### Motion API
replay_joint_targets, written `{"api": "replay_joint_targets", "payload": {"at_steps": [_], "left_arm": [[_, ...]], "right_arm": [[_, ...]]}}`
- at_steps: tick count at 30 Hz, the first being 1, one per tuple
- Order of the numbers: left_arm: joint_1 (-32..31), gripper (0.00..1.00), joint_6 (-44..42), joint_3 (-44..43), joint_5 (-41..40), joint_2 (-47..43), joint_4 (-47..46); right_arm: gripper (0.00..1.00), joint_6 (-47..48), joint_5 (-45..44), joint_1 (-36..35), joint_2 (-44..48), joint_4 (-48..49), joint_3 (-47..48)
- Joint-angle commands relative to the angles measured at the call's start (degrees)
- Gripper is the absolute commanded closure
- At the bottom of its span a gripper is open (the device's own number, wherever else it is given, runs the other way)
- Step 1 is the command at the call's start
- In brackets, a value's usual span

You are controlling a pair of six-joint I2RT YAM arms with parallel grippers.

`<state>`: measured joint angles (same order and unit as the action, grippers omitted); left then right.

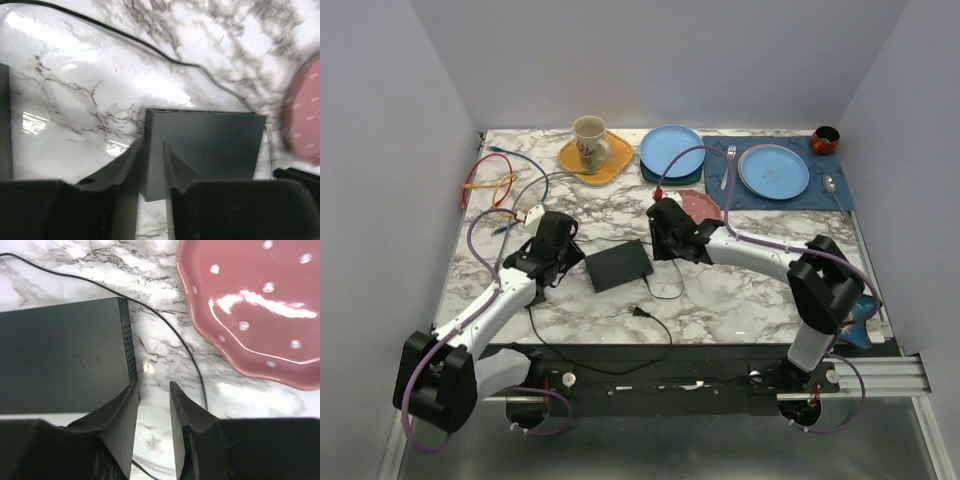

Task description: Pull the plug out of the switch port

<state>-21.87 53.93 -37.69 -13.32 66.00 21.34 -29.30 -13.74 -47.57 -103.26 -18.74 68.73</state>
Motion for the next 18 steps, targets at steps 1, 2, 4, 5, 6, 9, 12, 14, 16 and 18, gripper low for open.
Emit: {"api": "replay_joint_targets", "payload": {"at_steps": [1, 2, 4, 5, 6, 9, 12, 14, 16, 18], "left_arm": [[0.1, 0.42, -1.4, -1.1, -3.8, -4.3, 0.2], [0.1, 0.36, -1.7, -0.9, -2.0, -4.3, -0.8], [0.1, 0.32, -3.0, 0.7, 3.9, -4.0, -5.9], [0.2, 0.33, -2.8, 1.6, 5.7, -3.9, -8.0], [0.2, 0.36, -2.3, 3.7, 7.3, -3.6, -12.5], [-0.1, 0.56, -1.4, 5.3, 13.0, -0.8, -18.9], [-0.2, 0.71, -1.9, 3.3, 17.1, 4.6, -20.3], [-0.4, 0.76, -2.4, 2.7, 20.4, 7.8, -21.1], [-0.5, 0.77, -2.3, 2.3, 21.2, 9.8, -22.9], [-0.6, 0.78, -2.3, 2.1, 22.1, 10.7, -23.8]], "right_arm": [[0.57, 0.9, -3.4, -0.5, 6.1, 0.2, -3.8], [0.57, 1.1, -1.8, -0.9, 6.9, 0.7, -4.6], [0.57, 2.1, -0.2, -2.2, 8.6, 2.5, -6.7], [0.58, 2.5, 1.7, -2.8, 8.8, 2.9, -7.1], [0.58, 2.9, 2.3, -3.3, 8.6, 3.1, -7.3], [0.58, 3.4, 2.8, -6.3, 7.9, 3.2, -7.7], [0.56, 3.4, 4.1, -8.1, 6.8, 3.6, -8.0], [0.54, 2.8, 4.2, -8.7, 6.0, 4.1, -8.1], [0.52, 2.6, 5.1, -8.7, 5.5, 4.1, -7.9], [0.51, 2.6, 5.6, -8.8, 4.6, 3.9, -7.5]]}}
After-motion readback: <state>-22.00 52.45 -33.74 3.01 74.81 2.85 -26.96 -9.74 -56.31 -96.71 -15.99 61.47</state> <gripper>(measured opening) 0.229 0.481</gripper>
